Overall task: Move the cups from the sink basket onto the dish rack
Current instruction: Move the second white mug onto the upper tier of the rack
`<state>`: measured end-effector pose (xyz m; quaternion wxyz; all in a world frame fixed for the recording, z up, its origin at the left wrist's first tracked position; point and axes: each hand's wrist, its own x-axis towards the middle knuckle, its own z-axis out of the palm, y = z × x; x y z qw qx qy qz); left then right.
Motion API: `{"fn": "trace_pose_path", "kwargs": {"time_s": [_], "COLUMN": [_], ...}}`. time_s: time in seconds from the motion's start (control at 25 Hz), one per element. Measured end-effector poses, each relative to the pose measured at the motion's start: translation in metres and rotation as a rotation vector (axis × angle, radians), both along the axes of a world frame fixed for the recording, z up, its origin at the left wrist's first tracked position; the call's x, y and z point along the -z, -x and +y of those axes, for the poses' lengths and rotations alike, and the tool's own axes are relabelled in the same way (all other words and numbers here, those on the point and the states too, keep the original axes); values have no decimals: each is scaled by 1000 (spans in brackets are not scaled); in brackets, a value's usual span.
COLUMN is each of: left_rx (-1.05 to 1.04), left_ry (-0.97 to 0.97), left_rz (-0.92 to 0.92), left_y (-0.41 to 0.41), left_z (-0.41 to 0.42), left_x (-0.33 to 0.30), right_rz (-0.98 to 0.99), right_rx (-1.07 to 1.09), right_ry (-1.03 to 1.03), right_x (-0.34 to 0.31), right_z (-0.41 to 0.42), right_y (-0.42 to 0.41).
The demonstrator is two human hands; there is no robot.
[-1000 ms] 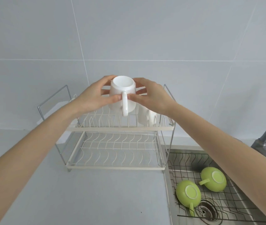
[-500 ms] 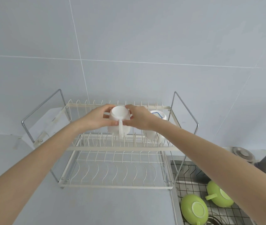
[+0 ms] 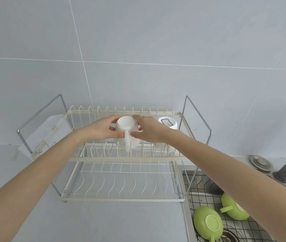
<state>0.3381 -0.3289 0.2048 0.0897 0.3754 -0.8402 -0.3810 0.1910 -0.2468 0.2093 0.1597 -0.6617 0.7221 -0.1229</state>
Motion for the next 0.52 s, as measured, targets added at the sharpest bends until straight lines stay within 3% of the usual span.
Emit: {"fn": "trace_pose_path", "kwargs": {"time_s": [0.12, 0.24, 0.52], "left_rx": [-6, 0, 22], "left_ry": [116, 365, 770], "left_rz": [-126, -234, -287], "left_y": [0, 1, 23], "left_z": [7, 28, 105], "left_x": [-11, -31, -73], "right_rz": [83, 140, 381], "right_rx": [-29, -56, -24], "right_ry": [2, 74, 245], "right_x": [-10, -27, -57], "right_z": [13, 34, 110], "right_y": [-1, 1, 32]}}
